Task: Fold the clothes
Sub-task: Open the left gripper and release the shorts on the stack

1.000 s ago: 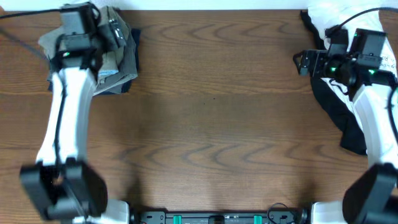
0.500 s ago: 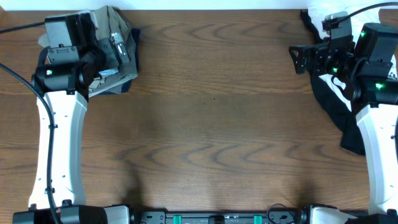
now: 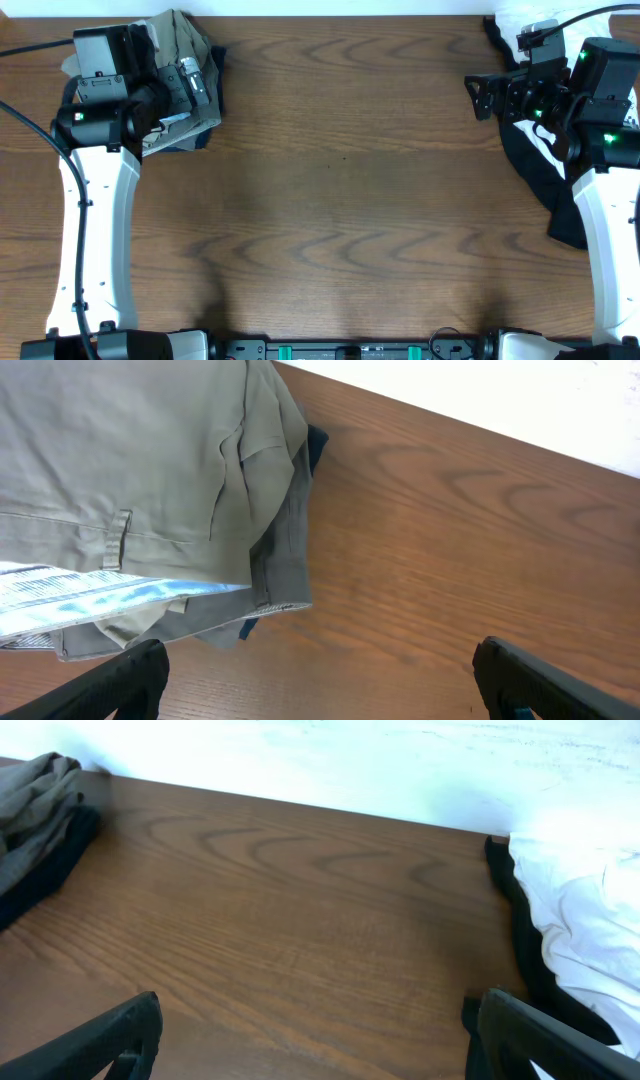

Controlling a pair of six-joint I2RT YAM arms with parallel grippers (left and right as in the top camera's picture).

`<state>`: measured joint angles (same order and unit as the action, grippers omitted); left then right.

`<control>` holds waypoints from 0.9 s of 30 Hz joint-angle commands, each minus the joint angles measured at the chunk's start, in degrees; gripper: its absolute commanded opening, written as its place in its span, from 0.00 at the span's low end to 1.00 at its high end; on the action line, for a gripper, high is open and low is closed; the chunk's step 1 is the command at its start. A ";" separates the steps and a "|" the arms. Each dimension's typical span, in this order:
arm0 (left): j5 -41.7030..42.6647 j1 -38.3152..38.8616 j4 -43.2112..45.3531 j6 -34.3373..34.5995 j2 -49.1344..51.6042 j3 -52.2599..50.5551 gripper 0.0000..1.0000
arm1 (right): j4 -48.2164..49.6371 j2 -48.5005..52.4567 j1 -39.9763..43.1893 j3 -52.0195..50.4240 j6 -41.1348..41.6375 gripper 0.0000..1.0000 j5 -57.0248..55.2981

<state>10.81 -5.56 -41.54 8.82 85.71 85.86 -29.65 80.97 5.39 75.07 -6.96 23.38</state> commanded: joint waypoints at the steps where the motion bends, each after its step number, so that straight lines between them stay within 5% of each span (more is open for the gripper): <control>1: 0.72 -0.11 -0.02 0.09 -0.42 0.07 0.98 | -0.13 -0.26 -0.33 0.83 -0.85 0.99 -0.04; 9: 0.22 -0.13 -0.39 0.04 -4.76 0.07 0.98 | -0.11 -0.26 -0.33 0.83 -0.85 0.99 -0.04; 18: -5.57 -0.13 -4.48 -0.81 -21.38 -2.14 0.98 | -0.13 -0.26 -0.33 0.83 -0.85 0.99 -0.04; 27: -6.36 -0.13 15.21 -0.81 -43.56 -24.41 0.98 | -0.13 -0.26 -0.33 0.83 -0.85 0.99 -0.04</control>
<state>5.52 -5.56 -29.85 8.75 46.50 68.71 -29.74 80.99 5.39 75.07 -6.98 23.33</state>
